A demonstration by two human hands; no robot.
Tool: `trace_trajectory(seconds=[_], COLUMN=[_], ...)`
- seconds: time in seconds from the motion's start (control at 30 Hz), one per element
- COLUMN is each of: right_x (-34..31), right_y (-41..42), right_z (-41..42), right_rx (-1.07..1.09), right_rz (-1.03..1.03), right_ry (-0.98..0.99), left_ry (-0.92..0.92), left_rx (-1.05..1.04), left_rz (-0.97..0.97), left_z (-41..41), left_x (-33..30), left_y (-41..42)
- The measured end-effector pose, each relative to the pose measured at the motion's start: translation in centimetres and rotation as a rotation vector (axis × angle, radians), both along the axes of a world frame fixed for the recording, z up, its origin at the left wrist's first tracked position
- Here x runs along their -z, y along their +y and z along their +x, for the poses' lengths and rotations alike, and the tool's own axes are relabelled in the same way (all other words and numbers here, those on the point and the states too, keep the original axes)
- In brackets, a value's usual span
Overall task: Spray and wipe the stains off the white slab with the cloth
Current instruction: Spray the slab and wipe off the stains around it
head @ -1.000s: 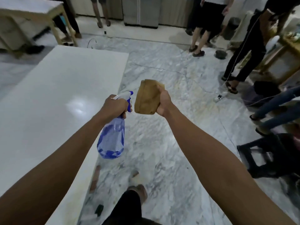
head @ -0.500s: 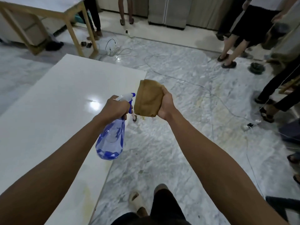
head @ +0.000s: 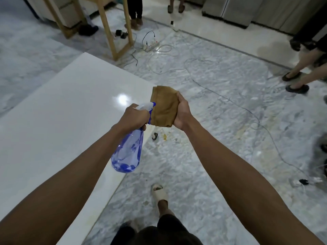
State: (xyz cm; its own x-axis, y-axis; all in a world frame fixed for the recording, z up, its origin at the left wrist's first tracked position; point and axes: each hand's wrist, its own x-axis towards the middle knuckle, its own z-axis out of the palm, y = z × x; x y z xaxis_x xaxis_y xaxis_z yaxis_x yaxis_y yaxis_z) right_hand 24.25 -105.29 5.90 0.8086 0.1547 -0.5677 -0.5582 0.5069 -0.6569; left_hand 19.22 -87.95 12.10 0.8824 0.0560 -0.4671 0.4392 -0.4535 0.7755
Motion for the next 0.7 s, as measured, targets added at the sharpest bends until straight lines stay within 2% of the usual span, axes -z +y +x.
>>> trace_trajectory(seconds=[0.2, 0.33, 0.5, 0.57, 0.7], right_x=[2.2, 4.8, 9.6, 9.9, 9.0], right_y=[-1.4, -2.4, -3.7, -3.9, -3.6], right_z=[4.8, 5.5, 4.1, 5.1, 10.7], right_rx=[-0.008, -0.058, -0.338, -0.367, -0.278], right_rz=[-0.001, -0.061, -0.347, -0.507, -0.965], right_ry=[0.039, 0.098, 0.167, 0.141, -0.209], left_ry=[0.108, 0.073, 0.094, 0.091, 0.063], left_rx=[-0.092, -0.105, -0.154, -0.175, -0.201], left_rz=[0.008, -0.023, -0.022, -0.028, -0.055], left_z=[4.6, 5.9, 7.4, 8.1, 9.6], left_x=[1.5, 2.4, 3.9, 4.1, 4.5], left_y=[-2.0, -2.5, -2.2, -1.4, 0.5])
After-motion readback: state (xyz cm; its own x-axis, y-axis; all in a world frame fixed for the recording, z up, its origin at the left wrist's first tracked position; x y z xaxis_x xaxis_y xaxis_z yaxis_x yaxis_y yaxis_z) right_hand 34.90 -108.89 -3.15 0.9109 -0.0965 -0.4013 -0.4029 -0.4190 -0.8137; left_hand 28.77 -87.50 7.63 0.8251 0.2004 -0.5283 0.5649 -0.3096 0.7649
